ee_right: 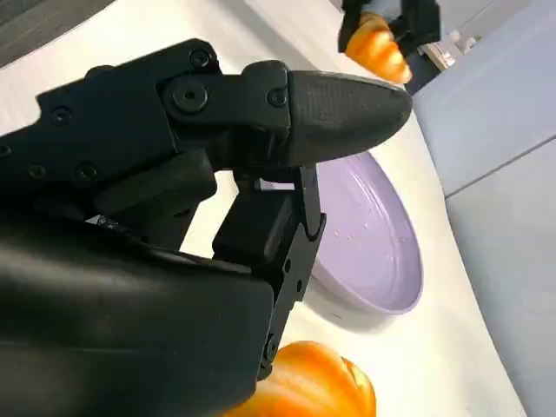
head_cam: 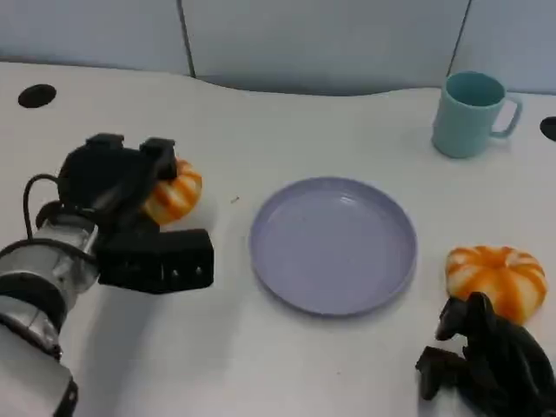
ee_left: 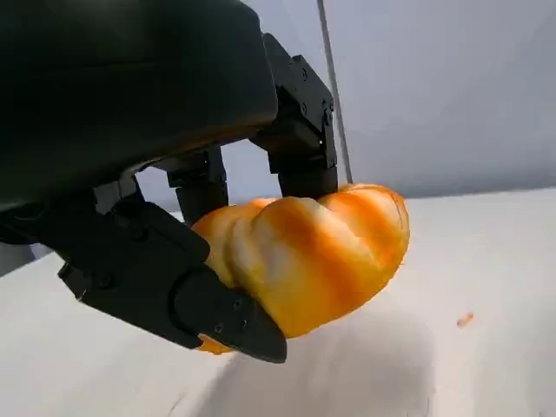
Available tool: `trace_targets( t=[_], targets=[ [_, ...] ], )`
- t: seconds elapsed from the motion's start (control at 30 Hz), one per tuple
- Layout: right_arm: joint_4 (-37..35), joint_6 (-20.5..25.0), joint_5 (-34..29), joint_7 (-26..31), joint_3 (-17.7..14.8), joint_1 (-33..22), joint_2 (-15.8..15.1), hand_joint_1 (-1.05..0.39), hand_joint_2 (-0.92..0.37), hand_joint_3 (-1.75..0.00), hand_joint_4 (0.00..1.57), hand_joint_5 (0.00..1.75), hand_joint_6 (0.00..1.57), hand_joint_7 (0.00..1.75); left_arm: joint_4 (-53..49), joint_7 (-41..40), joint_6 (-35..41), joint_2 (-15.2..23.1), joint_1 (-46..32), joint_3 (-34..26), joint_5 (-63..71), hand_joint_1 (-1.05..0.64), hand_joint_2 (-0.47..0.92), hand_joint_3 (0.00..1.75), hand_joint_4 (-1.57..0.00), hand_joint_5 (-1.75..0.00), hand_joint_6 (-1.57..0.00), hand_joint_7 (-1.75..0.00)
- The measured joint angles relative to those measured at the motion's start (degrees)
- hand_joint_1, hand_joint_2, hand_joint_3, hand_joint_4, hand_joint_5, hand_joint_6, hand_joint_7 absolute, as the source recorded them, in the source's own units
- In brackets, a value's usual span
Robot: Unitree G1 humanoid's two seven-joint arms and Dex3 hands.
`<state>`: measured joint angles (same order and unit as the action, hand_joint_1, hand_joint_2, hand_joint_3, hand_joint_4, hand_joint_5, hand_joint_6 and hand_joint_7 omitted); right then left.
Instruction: Grasp the bread from the table and place it into the plate.
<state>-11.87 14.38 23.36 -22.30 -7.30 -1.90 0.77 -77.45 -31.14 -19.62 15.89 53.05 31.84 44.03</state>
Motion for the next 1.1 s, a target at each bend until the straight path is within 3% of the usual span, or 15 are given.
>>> trace_targets(
  t=[0.1,0.13,0.17,0.3,0.33,0.37,0.43,0.5,0.63,0.83,1.1],
  targets=[
    [-0.79,-0.65,-0.12,-0.48,0.00,0.39,-0.09,-0.46,-0.92,-0.46,1.29,1.27,1.18,1.23,0.26,-1.31,-1.55,-0.09,0.00,-1.23,-0.83,-0.17,0.88,0.30,-0.77,-1.75,-0.60,-1.75],
    [-0.91,-0.82,-0.12,-0.52,0.00,0.44,-0.09,-0.45,-0.92,-0.50,1.29,1.28,1.14,1.29,0.27,-1.41,-1.63,-0.09,0.00,-1.35,-0.83,-0.19,0.86,0.25,-0.78,-1.75,-0.65,-1.54],
    [-0.97,-0.86,-0.13,-0.52,0.00,0.46,-0.09,-0.45,-0.92,-0.51,1.29,1.28,1.12,1.32,0.28,-1.42,-1.98,-0.21,0.01,-1.83,-1.03,-0.20,0.86,0.22,-0.78,-1.75,-0.68,-1.46],
    [-1.20,-0.55,-0.17,-0.24,0.02,1.01,-0.15,-0.45,-0.92,-0.52,1.28,1.28,1.10,1.35,0.92,-1.11,-4.91,-1.85,1.18,-3.42,-2.87,-0.21,0.86,0.19,-0.78,-1.75,-0.70,-1.38],
    [-1.23,-0.43,-0.17,-0.23,0.08,1.11,-0.14,-0.45,-0.92,-0.52,1.28,1.28,1.10,1.35,1.04,-1.10,-5.28,-2.21,1.65,-3.51,-2.90,-0.21,0.86,0.19,-0.78,-1.75,-0.70,-1.38],
    [-1.30,-0.36,-0.17,-0.24,0.14,1.20,-0.12,-0.45,-0.92,-0.51,1.28,1.28,1.10,1.34,1.11,-1.10,-5.55,-2.40,1.97,-3.57,-2.92,-0.16,0.86,0.21,-0.81,-1.75,-0.66,-1.59],
    [-1.33,-0.25,-0.14,-0.24,0.17,1.23,-0.10,-0.44,-0.92,-0.50,1.28,1.28,1.10,1.34,1.18,-1.06,-6.51,-2.80,2.34,-4.15,-3.28,-0.14,0.86,0.24,-0.82,-1.75,-0.63,-1.70],
    [-1.22,-0.10,-0.10,-0.22,0.08,1.19,-0.12,-0.45,-0.92,-0.47,1.30,1.27,1.10,1.34,1.38,-1.05,-8.40,-3.39,2.55,-4.53,-4.01,-0.18,0.65,0.67,-0.87,-1.75,-0.69,-1.74],
    [-0.73,0.57,0.00,0.18,-0.24,1.20,-0.13,-0.45,-0.92,-0.45,1.30,1.26,1.11,1.32,2.89,-0.84,-15.46,-5.87,3.39,-3.37,-3.92,-0.17,0.43,1.18,-0.88,-1.75,-0.74,-1.75],
    [-0.66,0.98,1.17,-0.55,-0.53,0.83,0.13,-0.44,-0.92,-0.48,1.30,1.24,1.11,1.30,3.32,1.53,-20.51,-8.80,4.84,-2.19,-3.46,-0.18,0.40,1.28,-0.87,-1.75,-0.73,-1.75],
    [-0.11,0.97,0.86,-0.29,-0.38,0.48,-0.09,-0.44,-0.92,-0.49,1.31,1.25,1.11,1.31,3.18,8.74,-21.86,-11.15,5.02,-2.21,-4.10,-0.24,0.45,1.22,-0.94,-1.75,-0.78,-1.75]
  ],
)
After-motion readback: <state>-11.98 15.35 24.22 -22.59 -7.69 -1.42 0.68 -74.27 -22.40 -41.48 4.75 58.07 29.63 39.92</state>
